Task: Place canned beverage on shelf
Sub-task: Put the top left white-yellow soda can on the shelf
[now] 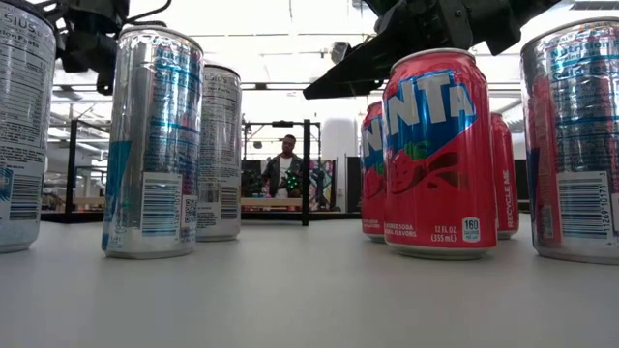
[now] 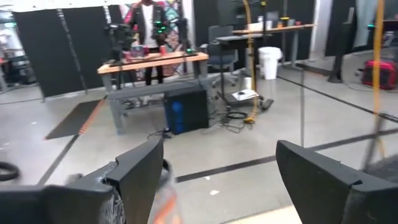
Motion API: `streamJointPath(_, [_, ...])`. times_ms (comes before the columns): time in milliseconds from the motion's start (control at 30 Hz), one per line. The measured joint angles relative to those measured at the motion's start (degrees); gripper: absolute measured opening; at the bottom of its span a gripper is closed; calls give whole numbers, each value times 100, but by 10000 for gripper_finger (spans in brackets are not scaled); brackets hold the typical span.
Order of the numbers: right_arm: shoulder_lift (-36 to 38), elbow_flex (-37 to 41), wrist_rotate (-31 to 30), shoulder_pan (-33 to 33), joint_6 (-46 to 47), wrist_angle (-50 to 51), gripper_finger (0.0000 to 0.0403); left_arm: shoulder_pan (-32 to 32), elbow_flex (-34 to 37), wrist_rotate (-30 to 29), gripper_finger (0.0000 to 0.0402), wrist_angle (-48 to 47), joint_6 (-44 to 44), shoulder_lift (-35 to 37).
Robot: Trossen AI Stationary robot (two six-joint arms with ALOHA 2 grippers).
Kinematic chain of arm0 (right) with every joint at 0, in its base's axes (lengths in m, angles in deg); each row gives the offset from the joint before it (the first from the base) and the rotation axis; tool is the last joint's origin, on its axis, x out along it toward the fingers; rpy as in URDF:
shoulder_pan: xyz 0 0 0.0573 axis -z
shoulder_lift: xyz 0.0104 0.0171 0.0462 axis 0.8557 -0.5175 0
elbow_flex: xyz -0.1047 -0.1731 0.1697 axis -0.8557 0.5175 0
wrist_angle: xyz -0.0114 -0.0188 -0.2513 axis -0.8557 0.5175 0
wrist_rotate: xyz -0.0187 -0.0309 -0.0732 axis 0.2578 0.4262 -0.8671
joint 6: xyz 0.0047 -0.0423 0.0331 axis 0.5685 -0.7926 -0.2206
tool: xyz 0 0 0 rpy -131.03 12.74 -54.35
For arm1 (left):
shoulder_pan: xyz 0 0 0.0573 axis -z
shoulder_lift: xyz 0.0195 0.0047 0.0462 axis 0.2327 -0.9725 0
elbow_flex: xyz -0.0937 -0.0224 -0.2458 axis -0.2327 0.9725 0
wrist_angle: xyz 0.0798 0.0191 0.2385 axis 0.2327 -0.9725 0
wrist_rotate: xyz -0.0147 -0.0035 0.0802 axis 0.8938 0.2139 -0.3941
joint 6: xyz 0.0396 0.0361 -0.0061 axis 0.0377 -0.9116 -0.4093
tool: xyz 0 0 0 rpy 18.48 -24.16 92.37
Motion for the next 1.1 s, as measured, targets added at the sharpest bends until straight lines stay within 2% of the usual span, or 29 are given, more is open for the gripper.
streamJointPath(200, [0,0,0,0,68,0,320,1014,-4,-182,306,-102,293,-83])
streamJointPath(367, [0,0,0,0,148,-4,320,1359,108,-136,305,-105,698,-442])
streamJointPath(433, [0,0,0,-11,200,-4,320,1358,222,-191,305,-124,929,-667])
streamJointPath(633, [0,0,-2,-85,244,-59,320,1292,269,-842,305,91,1507,-1403])
streamJointPath(900, [0,0,-13,-79,332,-213,320,816,269,-765,300,53,2452,-2217])
streamJointPath(1100, [0,0,-17,-81,366,-322,320,380,269,-420,244,163,2695,-2573])
